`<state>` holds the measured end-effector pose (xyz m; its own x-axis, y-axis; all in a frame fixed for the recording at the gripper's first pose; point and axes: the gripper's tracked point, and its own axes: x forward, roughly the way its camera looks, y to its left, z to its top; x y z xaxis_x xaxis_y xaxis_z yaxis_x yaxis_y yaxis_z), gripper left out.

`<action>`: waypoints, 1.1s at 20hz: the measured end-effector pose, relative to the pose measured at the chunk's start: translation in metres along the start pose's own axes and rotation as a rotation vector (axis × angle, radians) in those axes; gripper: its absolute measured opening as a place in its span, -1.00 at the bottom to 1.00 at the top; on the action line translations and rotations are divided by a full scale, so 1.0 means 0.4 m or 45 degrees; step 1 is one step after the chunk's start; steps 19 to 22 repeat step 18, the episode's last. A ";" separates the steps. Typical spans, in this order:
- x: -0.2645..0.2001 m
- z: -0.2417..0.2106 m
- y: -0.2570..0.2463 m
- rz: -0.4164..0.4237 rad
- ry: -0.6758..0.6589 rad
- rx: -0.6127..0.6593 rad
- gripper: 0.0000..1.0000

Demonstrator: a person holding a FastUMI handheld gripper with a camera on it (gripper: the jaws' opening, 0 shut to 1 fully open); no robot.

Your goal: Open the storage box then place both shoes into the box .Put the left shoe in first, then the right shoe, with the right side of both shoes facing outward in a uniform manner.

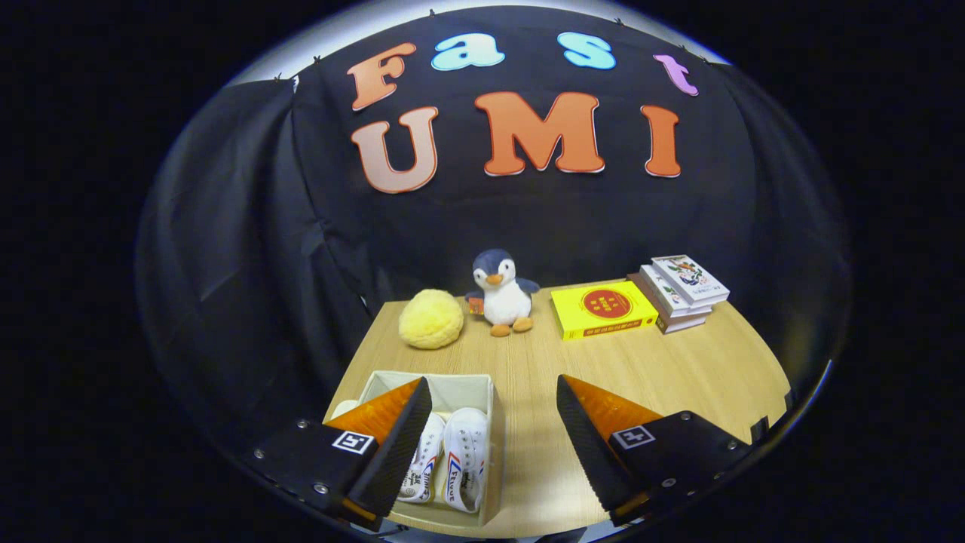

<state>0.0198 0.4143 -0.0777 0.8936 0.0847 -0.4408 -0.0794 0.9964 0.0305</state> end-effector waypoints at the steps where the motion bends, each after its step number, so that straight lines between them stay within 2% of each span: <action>1: -0.013 0.033 -0.018 -0.003 -0.040 -0.003 0.98; 8: -0.081 0.163 -0.168 -0.081 -0.243 -0.051 0.97; 18: -0.097 0.200 -0.371 -0.108 -0.304 -0.044 0.98; 22: -0.097 0.200 -0.371 -0.108 -0.304 -0.044 0.98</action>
